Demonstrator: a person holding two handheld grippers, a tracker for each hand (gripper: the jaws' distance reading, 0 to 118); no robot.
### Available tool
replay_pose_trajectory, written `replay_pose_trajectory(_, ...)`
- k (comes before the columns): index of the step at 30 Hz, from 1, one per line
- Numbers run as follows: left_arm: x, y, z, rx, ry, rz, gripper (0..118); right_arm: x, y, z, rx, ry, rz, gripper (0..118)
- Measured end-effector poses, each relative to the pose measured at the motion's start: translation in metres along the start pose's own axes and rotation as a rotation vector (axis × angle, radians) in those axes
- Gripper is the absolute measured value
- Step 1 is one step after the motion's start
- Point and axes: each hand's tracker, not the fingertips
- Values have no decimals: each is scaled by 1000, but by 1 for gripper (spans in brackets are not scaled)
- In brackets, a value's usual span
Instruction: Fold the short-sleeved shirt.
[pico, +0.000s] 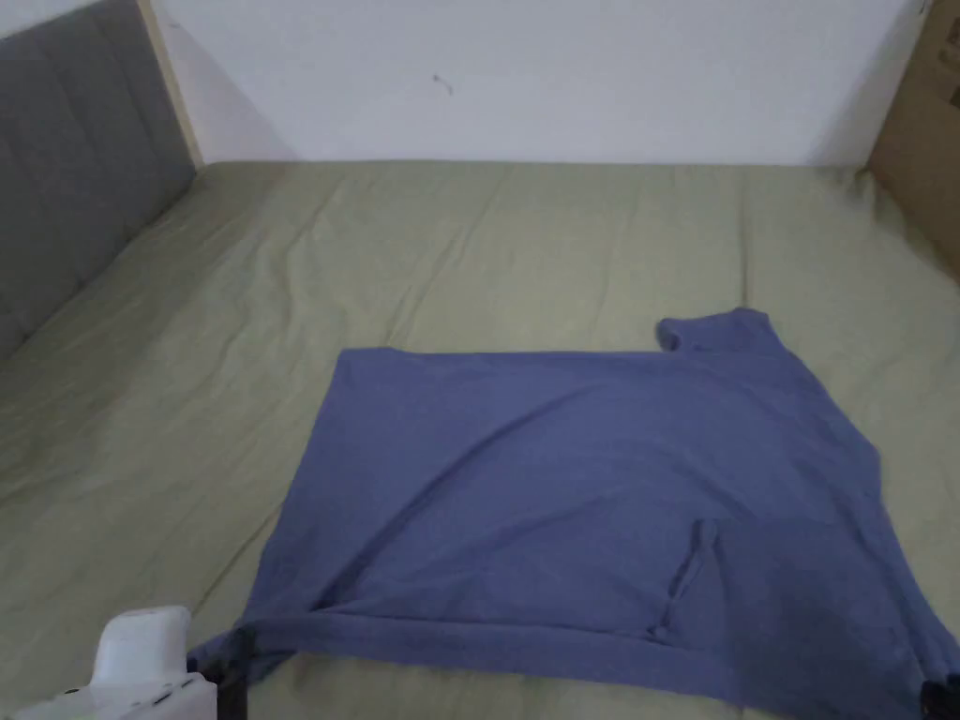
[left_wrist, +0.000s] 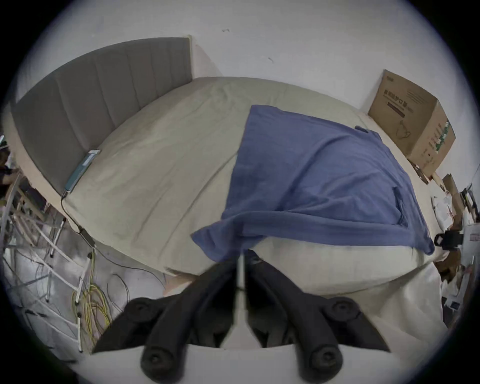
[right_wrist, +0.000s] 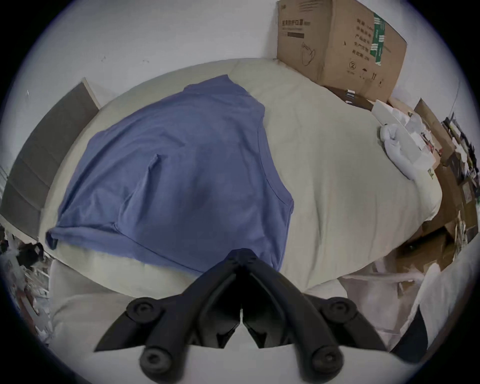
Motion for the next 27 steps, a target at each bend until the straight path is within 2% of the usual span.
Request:
replay_pose_trajectory(1, -3, 4, -1, 1, 3, 4, 46, -1, 1, 1, 0, 8, -8, 0)
replay_pose_trajectory(2, -5, 8, -2, 0, 1, 8, 70, 0, 3, 2, -5, 19, -21, 0)
replay_pose_trajectory(4, -10, 16, -10, 6, 3, 29, 102, 3, 4, 0, -12, 38, -57, 0)
replay_pose_trajectory(5, -13, 20, -18, 14, 8, 34, 106, 4, 4, -1, -16, 42, -61, 0)
replay_pose_trajectory(7, -22, 27, -38, -31, 24, 41, 101, 0, 3, 0, -19, 35, -67, 0)
replay_pose_trajectory(8, -27, 29, -48, -73, 28, 61, 91, 5, 1, -5, -28, 34, -62, 0)
replay_pose_trajectory(9, -34, 29, -56, -78, -14, 90, 64, 3, -1, -5, -34, 33, -56, 0)
replay_pose_trajectory(10, -41, 28, -64, -91, -31, 123, 12, 2, -3, -5, -39, 29, -52, 0)
replay_pose_trajectory(11, -45, 27, -72, -130, -66, 151, 5, 2, -4, -6, -51, 24, -49, 0)
replay_pose_trajectory(12, -48, 24, -77, -171, -110, 184, 5, 5, -6, -10, -62, 17, -46, 0)
replay_pose_trajectory(13, -48, 22, -77, -173, -95, 205, 5, 6, -6, -11, -71, 7, -45, 0)
replay_pose_trajectory(17, -39, 29, -58, -126, -76, 110, 5, 11, -8, -10, -86, 6, -30, 0)
replay_pose_trajectory(20, -34, 35, -48, -113, -87, 80, 5, 19, -3, -7, -57, 39, -87, 0)
replay_pose_trajectory(21, -31, 37, -46, -111, -64, 37, 5, 22, 0, -7, -56, 37, -108, 8)
replay_pose_trajectory(22, -23, 38, -41, -114, -47, 4, 5, 24, 2, -8, -56, 40, -116, 37)
replay_pose_trajectory(23, -21, 39, -39, -109, -43, -15, 5, 26, 3, -9, -55, 42, -120, 56)
replay_pose_trajectory(24, -20, 39, -39, -109, -47, -6, 5, 28, 5, -13, -52, 45, -120, 62)
replay_pose_trajectory(27, -18, 38, -38, -117, -50, 12, 5, 30, 4, -27, -107, 36, -86, 58)
